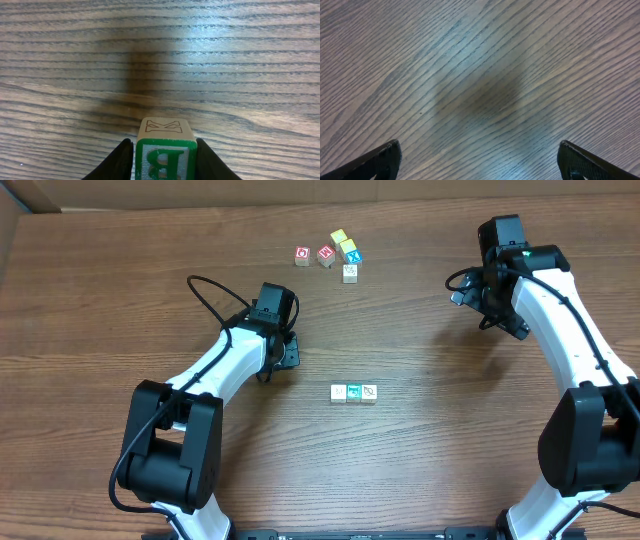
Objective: Flip 5 blocks
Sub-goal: 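Carry the B block to the left end of the row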
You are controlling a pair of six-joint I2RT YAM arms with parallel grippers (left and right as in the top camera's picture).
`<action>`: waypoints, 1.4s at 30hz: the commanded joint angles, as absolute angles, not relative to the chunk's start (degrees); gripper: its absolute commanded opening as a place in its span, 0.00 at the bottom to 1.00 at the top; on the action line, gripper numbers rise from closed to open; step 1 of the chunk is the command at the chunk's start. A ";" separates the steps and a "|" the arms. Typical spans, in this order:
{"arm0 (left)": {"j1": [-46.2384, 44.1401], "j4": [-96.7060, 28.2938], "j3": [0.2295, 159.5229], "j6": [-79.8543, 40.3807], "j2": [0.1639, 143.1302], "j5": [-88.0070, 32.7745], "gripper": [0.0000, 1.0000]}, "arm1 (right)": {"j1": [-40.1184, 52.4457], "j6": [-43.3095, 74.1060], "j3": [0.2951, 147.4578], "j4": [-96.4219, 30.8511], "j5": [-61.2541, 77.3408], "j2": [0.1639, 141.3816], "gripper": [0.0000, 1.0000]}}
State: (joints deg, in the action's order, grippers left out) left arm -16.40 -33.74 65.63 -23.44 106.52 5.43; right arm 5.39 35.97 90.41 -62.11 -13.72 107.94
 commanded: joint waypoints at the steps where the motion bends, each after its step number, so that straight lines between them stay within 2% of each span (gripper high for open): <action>1: -16.51 -33.36 66.89 -22.85 105.91 6.57 0.31 | 5.50 35.99 90.72 -61.78 -14.00 106.63 1.00; 6: -16.51 -33.19 67.02 -22.87 103.96 6.59 0.26 | 5.50 36.01 90.72 -61.78 -14.02 106.63 1.00; 13: -16.71 -34.57 67.02 -22.87 98.80 5.52 0.25 | 5.50 35.99 90.72 -61.78 -14.00 106.63 1.00; 21: -18.28 -41.95 67.02 -22.90 95.81 -0.49 0.25 | 5.50 36.01 90.72 -61.78 -14.02 106.63 1.00; 26: -22.17 -47.22 66.92 -25.19 95.88 -1.56 0.22 | 5.50 35.99 90.72 -61.78 -14.00 106.63 1.00; 34: -30.52 -48.38 66.89 -32.23 95.88 -0.45 0.23 | 5.50 36.01 90.72 -61.78 -14.02 106.63 1.00; 42: -33.04 -48.93 65.98 -36.49 95.90 3.62 0.25 | 5.50 35.99 90.72 -61.78 -14.00 106.63 1.00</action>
